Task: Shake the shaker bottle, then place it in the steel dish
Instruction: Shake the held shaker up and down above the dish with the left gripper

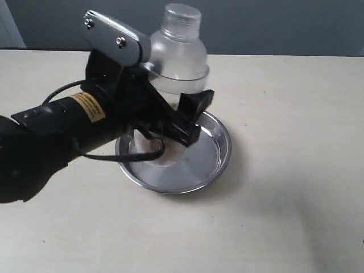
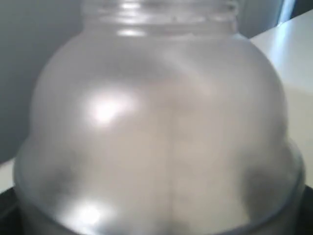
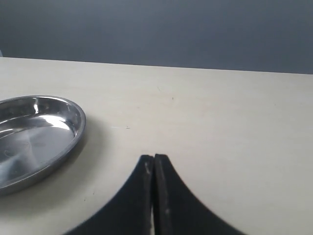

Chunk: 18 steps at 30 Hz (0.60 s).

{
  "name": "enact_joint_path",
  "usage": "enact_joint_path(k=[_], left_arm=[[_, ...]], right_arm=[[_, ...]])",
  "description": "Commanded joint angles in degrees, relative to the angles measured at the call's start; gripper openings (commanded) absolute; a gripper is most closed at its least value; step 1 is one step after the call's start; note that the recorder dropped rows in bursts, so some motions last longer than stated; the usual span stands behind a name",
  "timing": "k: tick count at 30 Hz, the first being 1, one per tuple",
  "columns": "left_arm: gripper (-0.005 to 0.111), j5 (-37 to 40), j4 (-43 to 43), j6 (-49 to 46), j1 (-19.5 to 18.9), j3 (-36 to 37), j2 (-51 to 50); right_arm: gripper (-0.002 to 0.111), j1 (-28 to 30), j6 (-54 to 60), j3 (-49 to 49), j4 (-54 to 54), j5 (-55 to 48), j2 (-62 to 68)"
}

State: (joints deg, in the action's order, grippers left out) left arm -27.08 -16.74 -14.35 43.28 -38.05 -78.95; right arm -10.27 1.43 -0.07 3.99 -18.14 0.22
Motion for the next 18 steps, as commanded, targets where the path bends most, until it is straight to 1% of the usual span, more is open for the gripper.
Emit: enact_joint_path(k=[1,2,3,4,5,6,7,8,9,10,11,12,13,14,15,16,18], left_arm=[[0.000,-2.4,-9.6,-5.4,-0.6,0.8,1.5],[0.000,-2.6,-13.7,-5.3,-0.9,3.0,-1.7],[0.000,-4.7,-10.9,-4.1,-0.3,2.7,-1.2],[0.000,-14.9,-1.3,-3.2,1.9,0.2,2.9],[0.000,-18.2,1.0,-3.6,2.6,-1.3,4.7],[0.000,-11.3,-1.0,-8.6,2.3,-3.4,7.7],[0.000,-8.2,-6.0,-9.3,1.2,-2.9,7.1],[0.000,-6.3,-13.5,-10.0,-0.4,-0.6,4.0],[0.000,-6.3,-16.5,-9.6,-1.6,1.2,1.1],[0.000,-6.9,-17.9,-7.7,-2.0,2.8,-2.0],[0.000,-8.4,-15.7,-4.7,-1.7,3.2,-2.8],[0.000,-10.6,-9.0,-2.0,-0.9,3.0,-1.9],[0.000,-20.0,3.3,1.4,1.2,0.8,2.3],[0.000,-22.2,5.3,1.6,1.9,-0.7,3.9],[0.000,-15.7,2.1,-2.1,2.0,-2.9,6.2],[0.000,-11.4,-2.2,-4.1,1.1,-2.7,5.7],[0.000,-4.5,-12.6,-6.6,-1.2,0.1,0.6]], right_arm=[[-0.001,0.0,0.1,0.1,-0.3,0.7,-0.2],[-0.001,0.0,0.1,0.1,-0.3,0.7,-0.2],[-0.001,0.0,0.1,0.1,-0.3,0.7,-0.2],[-0.001,0.0,0.1,0.1,-0.3,0.7,-0.2],[-0.001,0.0,0.1,0.1,-0.3,0.7,-0.2],[-0.001,0.0,0.1,0.1,-0.3,0.7,-0.2],[-0.001,0.0,0.1,0.1,-0.3,0.7,-0.2],[-0.001,0.0,0.1,0.1,-0.3,0.7,-0.2],[-0.001,0.0,0.1,0.1,-0.3,0.7,-0.2],[-0.001,0.0,0.1,0.1,-0.3,0.7,-0.2],[-0.001,0.0,0.1,0.1,-0.3,0.7,-0.2],[-0.001,0.0,0.1,0.1,-0.3,0.7,-0.2],[-0.001,0.0,0.1,0.1,-0.3,0.7,-0.2],[-0.001,0.0,0.1,0.1,-0.3,0.7,-0.2],[-0.001,0.0,0.1,0.1,-0.3,0.7,-0.2],[-0.001,0.0,0.1,0.1,-0.3,0.7,-0.2],[-0.001,0.0,0.1,0.1,-0.3,0.7,-0.2]])
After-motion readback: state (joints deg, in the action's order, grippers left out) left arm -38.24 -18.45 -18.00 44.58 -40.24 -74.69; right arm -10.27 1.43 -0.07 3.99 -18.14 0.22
